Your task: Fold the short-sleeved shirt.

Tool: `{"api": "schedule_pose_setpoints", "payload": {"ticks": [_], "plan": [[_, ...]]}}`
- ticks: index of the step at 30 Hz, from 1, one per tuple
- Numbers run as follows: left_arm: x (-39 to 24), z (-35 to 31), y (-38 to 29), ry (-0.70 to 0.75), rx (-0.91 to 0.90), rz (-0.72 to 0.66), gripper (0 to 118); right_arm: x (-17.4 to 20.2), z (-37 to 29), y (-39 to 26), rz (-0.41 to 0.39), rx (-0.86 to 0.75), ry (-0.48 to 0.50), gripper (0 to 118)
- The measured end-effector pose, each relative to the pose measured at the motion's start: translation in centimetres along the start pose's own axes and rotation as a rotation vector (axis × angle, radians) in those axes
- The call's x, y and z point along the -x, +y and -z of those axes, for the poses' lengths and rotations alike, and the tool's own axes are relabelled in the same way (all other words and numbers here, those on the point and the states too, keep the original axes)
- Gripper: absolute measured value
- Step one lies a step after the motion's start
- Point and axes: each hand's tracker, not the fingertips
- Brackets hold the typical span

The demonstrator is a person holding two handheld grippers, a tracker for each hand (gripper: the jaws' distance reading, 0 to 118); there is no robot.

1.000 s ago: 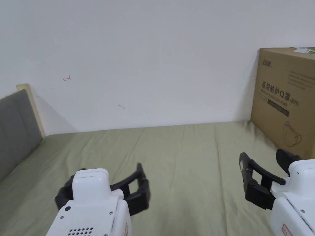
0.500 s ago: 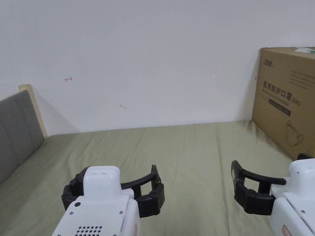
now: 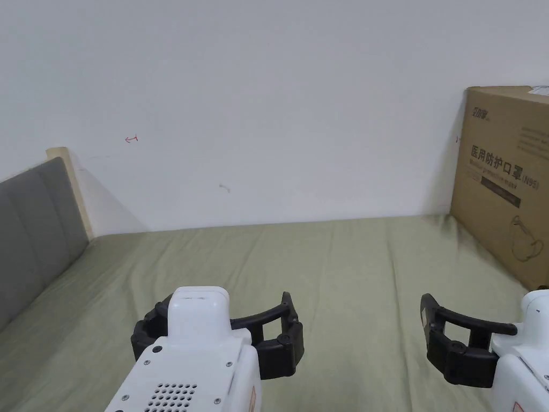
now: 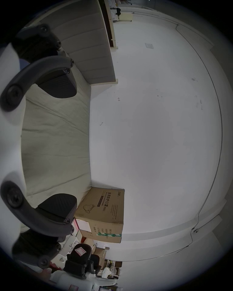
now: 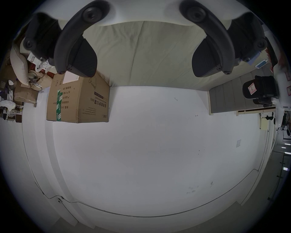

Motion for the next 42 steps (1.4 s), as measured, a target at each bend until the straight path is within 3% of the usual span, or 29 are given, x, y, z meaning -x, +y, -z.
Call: {"api": "schedule_pose_setpoints", "payload": {"ticks": [10, 19, 25, 38, 42], "plan": [[0.3, 0.3, -0.1, -0.003, 0.022, -0.024, 117, 0.4, 0.2, 0.0, 0.000, 0.044, 0.042, 118], [1.0, 0.6, -1.1, -0.018, 0.073, -0.141, 117, 0.8, 0.3, -0.2, -0.009, 0.070, 0.067, 118], [1.0, 1.3, -1.2, 0.057, 0.111, -0.137, 117, 1.3, 0.5, -0.7, -0.016, 0.090, 0.076, 118], [0.7, 1.9, -2.3, 0.036, 0.158, -0.214, 117, 1.1, 0.9, -1.1, 0.003, 0.106, 0.071, 118], [1.3, 2.0, -2.4, 0.031, 0.164, -0.237, 117, 0.8, 0.1, -1.2, 0.047, 0.029, 0.077, 118]]}}
